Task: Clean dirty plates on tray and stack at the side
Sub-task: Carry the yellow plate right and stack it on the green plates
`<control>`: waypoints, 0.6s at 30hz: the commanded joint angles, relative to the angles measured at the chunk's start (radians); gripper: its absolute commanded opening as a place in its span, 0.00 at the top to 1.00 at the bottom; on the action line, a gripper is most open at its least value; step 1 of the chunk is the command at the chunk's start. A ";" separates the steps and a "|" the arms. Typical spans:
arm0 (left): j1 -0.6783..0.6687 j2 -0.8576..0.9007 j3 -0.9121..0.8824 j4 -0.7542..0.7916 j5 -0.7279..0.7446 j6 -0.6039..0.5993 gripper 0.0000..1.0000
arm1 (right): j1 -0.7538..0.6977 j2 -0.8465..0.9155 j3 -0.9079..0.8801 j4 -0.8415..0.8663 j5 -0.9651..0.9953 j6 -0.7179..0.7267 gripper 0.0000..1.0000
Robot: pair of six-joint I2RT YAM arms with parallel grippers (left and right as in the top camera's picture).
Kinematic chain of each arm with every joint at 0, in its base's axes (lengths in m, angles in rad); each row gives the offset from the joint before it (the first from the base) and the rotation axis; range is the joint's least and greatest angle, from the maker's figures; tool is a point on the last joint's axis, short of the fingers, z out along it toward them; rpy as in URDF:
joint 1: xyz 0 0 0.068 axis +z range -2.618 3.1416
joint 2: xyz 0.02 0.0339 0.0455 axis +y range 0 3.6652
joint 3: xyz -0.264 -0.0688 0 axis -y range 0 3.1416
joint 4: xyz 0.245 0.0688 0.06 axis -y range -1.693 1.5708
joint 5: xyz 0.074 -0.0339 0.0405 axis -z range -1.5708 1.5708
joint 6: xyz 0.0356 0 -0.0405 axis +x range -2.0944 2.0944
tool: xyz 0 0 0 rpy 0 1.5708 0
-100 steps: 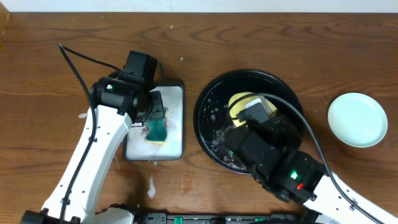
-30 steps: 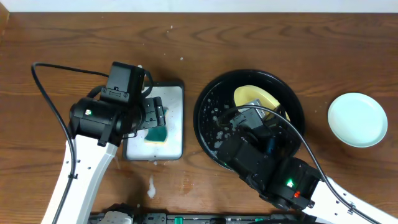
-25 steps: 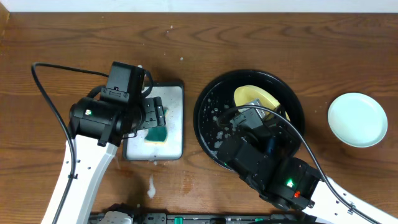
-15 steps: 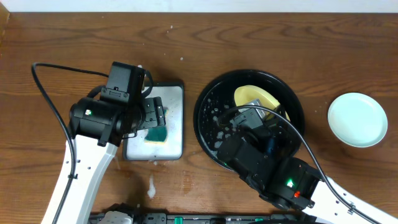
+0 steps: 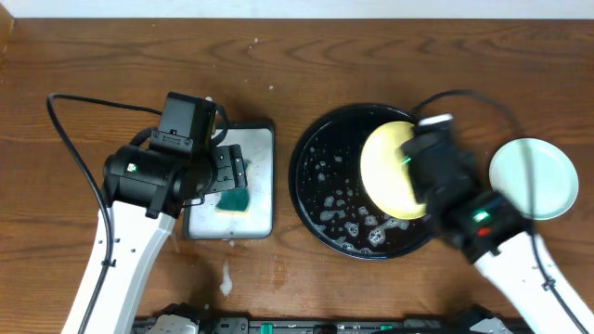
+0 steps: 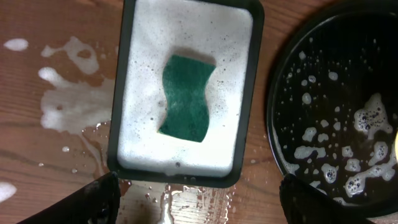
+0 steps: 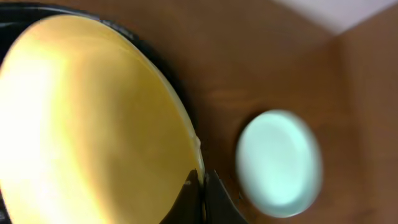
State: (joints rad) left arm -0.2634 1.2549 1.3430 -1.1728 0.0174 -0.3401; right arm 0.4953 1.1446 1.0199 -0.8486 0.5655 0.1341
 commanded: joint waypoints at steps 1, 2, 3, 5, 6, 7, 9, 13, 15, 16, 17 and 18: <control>0.002 0.004 0.005 -0.004 -0.002 0.000 0.18 | -0.237 -0.027 0.013 0.029 -0.394 0.025 0.99; 0.002 0.004 0.005 -0.004 -0.002 0.000 0.18 | -0.315 -0.026 0.013 0.042 -0.450 0.025 0.99; 0.002 0.004 0.005 -0.004 -0.002 0.000 0.18 | -0.398 -0.021 0.013 0.055 -0.508 0.026 0.99; 0.002 0.004 0.005 -0.004 -0.002 0.000 0.18 | -0.565 -0.004 0.013 0.082 -0.626 0.027 0.99; 0.002 0.004 0.005 -0.004 -0.002 0.000 0.18 | -0.646 0.009 0.013 0.095 -0.677 0.038 0.99; 0.002 0.004 0.005 -0.004 -0.002 0.000 0.18 | -0.736 0.030 0.013 0.108 -0.723 0.060 0.99; 0.002 0.004 0.005 -0.004 -0.002 0.000 0.18 | -0.883 0.078 0.013 0.136 -0.792 0.108 0.99; 0.002 0.004 0.005 -0.004 -0.002 0.000 0.18 | -1.126 0.220 0.013 0.181 -0.908 0.249 0.99; 0.002 0.004 0.005 -0.004 -0.002 0.000 0.18 | -1.207 0.295 0.013 0.200 -0.909 0.287 0.99; 0.002 0.004 0.005 -0.004 -0.002 0.000 0.18 | -1.241 0.332 0.013 0.208 -0.907 0.289 0.99; 0.002 0.004 0.005 -0.004 -0.002 0.000 0.18 | -1.269 0.367 0.013 0.215 -0.907 0.289 0.99; 0.002 0.004 0.005 -0.004 -0.002 0.000 0.18 | -1.298 0.404 0.013 0.221 -0.907 0.294 0.99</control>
State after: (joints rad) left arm -0.2634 1.2549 1.3430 -1.1736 0.0200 -0.3401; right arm -0.7387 1.4815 1.0206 -0.6353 -0.2642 0.3542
